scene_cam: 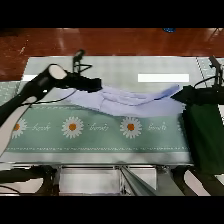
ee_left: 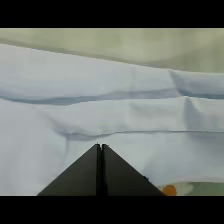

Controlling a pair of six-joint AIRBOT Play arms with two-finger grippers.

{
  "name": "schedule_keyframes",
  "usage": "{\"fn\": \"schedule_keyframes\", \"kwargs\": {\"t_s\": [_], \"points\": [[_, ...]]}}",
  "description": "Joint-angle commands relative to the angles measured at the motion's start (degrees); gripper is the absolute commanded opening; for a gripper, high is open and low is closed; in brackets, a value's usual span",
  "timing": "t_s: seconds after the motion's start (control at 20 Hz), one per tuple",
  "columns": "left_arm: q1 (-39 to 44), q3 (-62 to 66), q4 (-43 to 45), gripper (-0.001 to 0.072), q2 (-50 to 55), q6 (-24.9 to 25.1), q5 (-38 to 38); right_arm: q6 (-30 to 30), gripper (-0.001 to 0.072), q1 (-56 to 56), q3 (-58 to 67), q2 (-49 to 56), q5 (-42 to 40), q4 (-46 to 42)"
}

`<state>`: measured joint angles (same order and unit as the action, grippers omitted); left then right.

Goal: Fold the shirts.

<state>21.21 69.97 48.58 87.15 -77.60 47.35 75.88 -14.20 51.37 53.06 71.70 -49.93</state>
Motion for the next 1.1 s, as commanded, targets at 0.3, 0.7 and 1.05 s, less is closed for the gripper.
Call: {"fn": "schedule_keyframes", "kwargs": {"t_s": [0.3,0.7,1.05], "points": [[25.0,19.5,-1.1,0.0016,23.1,-9.2,7.8,4.5,0.0023,0.0,-4.7,-18.9,2.7,8.2],[16.9,31.1,-2.0,0.0016,21.7,-8.6,18.7,4.4,0.0023,0.0,-4.5,-18.6,1.3,11.0],[-12.8,30.5,5.4,0.0016,3.0,-8.6,31.0,3.3,0.0023,16.3,5.8,-4.7,-8.9,13.8]]}}
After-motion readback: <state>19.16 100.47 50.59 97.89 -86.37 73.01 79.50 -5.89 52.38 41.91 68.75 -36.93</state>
